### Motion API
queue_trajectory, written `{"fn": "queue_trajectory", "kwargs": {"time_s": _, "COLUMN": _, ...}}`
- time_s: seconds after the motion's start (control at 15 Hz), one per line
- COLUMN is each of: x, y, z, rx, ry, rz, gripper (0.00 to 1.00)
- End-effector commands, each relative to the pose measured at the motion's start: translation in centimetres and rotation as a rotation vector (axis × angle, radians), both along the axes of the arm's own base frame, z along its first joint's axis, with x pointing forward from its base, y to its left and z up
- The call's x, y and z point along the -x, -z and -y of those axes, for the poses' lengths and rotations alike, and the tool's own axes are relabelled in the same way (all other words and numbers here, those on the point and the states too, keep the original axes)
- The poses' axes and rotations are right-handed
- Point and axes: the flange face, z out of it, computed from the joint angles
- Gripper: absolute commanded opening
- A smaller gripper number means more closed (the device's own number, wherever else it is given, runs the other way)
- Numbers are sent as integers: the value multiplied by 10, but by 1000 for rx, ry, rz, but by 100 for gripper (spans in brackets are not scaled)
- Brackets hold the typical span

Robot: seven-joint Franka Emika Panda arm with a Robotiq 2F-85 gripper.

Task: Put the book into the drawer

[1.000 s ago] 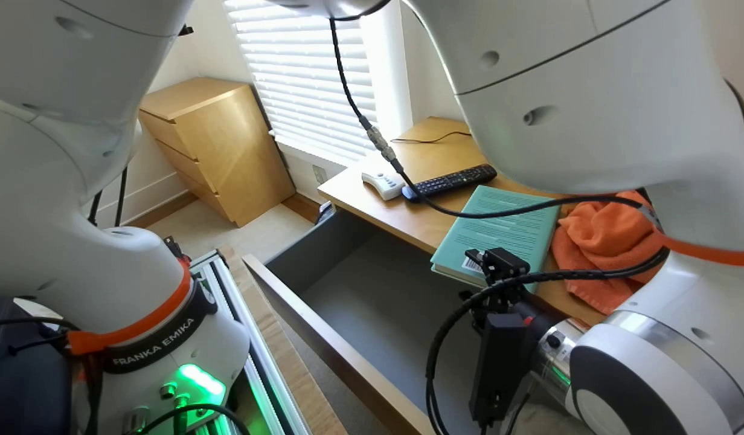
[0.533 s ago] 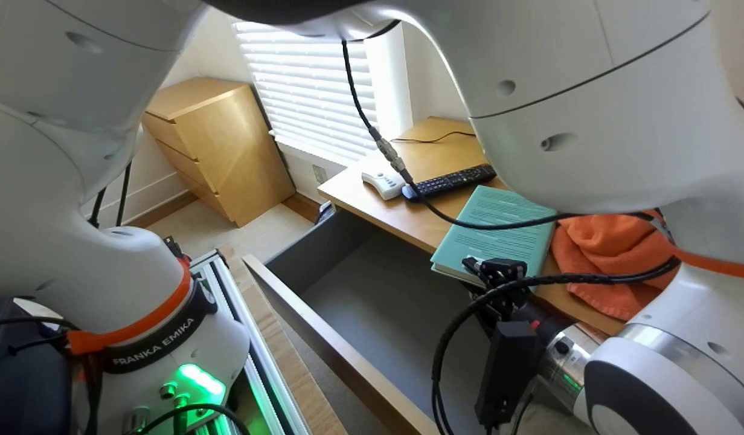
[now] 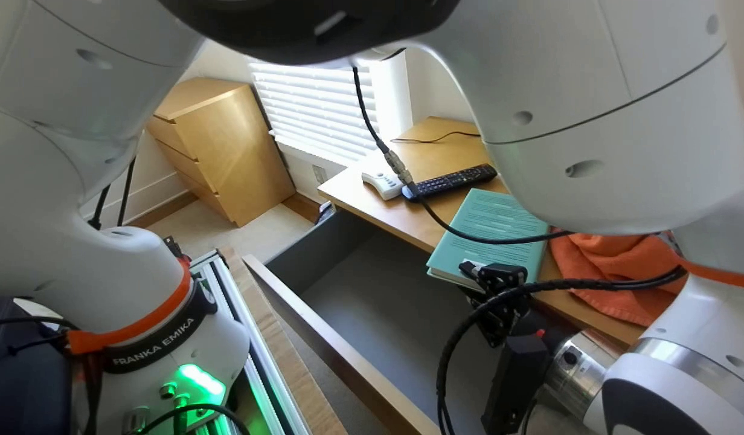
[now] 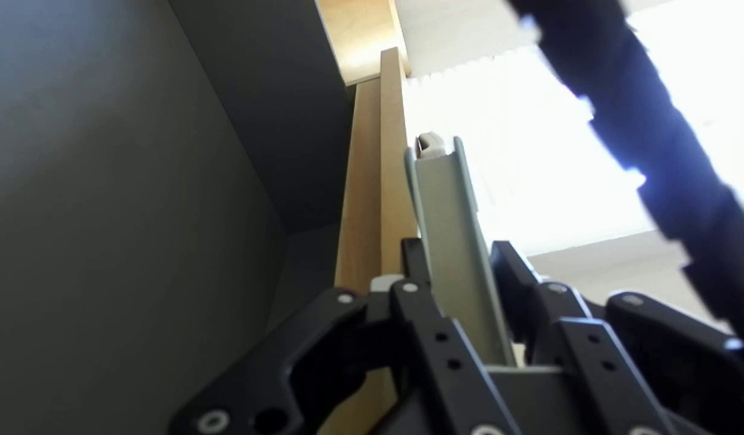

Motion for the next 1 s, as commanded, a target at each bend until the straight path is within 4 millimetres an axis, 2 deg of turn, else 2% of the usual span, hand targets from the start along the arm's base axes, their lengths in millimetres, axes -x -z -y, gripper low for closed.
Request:
{"fn": "queue_trajectory", "kwargs": {"time_s": 0.0, "x": 11, "y": 0, "z": 11, "rx": -52, "ry": -79, "rz": 0, "gripper": 7}}
{"fn": "queue_trajectory", "kwargs": {"time_s": 0.47, "x": 16, "y": -14, "z": 18, "rx": -65, "ry": -200, "rz": 9, "gripper": 7}}
{"fn": "queue_trajectory", "kwargs": {"time_s": 0.93, "x": 13, "y": -19, "z": 11, "rx": -96, "ry": -257, "rz": 70, "gripper": 7}}
